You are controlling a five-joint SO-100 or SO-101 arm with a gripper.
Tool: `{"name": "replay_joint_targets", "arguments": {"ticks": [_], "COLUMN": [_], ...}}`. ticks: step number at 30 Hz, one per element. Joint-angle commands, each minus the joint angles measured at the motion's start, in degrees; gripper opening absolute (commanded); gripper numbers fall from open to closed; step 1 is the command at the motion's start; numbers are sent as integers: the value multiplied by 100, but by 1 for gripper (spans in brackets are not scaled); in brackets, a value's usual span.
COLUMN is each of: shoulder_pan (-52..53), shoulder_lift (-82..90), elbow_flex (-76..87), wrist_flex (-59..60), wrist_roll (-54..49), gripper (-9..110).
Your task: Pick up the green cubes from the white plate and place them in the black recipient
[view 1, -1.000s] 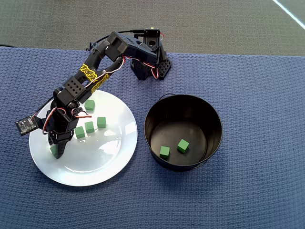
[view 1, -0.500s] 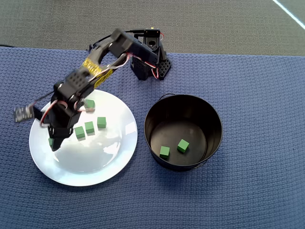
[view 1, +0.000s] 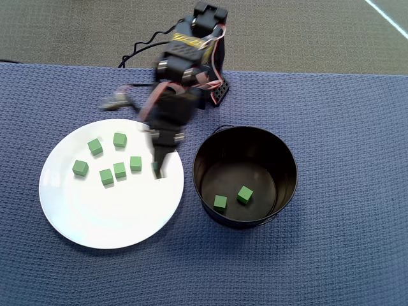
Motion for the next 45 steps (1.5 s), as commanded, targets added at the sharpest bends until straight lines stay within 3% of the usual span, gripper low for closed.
{"name": "replay_joint_targets", "arguments": {"ticks": [1, 7, 11, 13, 16, 22, 27, 31, 37, 42, 45], "shoulder_pan": [-1187, -2909, -3234, -3384, -3428, -3103, -2241, -1063, 378, 1020, 1345], "shoulder_lift": [958, 1213, 1099, 1002, 1002, 1195, 1406, 1354, 870, 466, 229], "elbow_flex": [633, 1652, 1960, 1934, 1784, 1160, 114, -220, 334, 1380, 1389], "wrist_flex": [237, 141, -105, -26, 229, 580, 1063, 800, 123, -536, -246], "wrist_roll": [738, 1477, 1600, 1222, 905, 334, -624, -1213, -598, -457, 229], "gripper": [0, 0, 2, 30, 41, 37, 24, 11, 0, 0, 0]}}
